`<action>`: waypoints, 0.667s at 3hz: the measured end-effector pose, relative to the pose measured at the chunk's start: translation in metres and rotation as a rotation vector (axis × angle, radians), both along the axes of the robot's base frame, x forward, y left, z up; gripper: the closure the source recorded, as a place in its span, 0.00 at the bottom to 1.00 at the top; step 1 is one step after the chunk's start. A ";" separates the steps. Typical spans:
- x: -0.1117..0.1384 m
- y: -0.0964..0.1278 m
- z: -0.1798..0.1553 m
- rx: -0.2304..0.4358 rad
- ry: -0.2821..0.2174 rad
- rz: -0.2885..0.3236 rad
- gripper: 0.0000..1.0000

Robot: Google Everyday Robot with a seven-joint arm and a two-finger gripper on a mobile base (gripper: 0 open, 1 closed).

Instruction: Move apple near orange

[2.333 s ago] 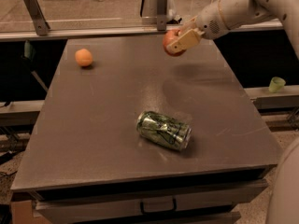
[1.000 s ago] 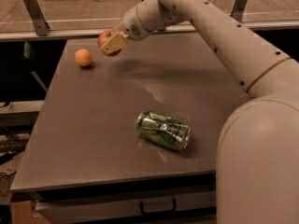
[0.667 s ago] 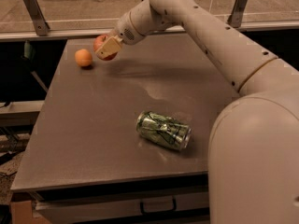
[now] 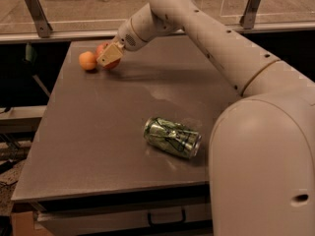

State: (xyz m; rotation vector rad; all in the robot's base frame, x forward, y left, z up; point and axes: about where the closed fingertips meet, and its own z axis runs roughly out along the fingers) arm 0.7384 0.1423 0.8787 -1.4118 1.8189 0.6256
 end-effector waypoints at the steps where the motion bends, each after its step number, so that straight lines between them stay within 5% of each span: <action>1: 0.000 0.003 -0.005 -0.001 0.010 -0.005 0.37; 2: 0.001 0.002 -0.009 -0.002 0.020 -0.014 0.14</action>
Offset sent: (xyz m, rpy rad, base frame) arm 0.0039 -0.0041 -0.0093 -0.0009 0.0240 -0.0336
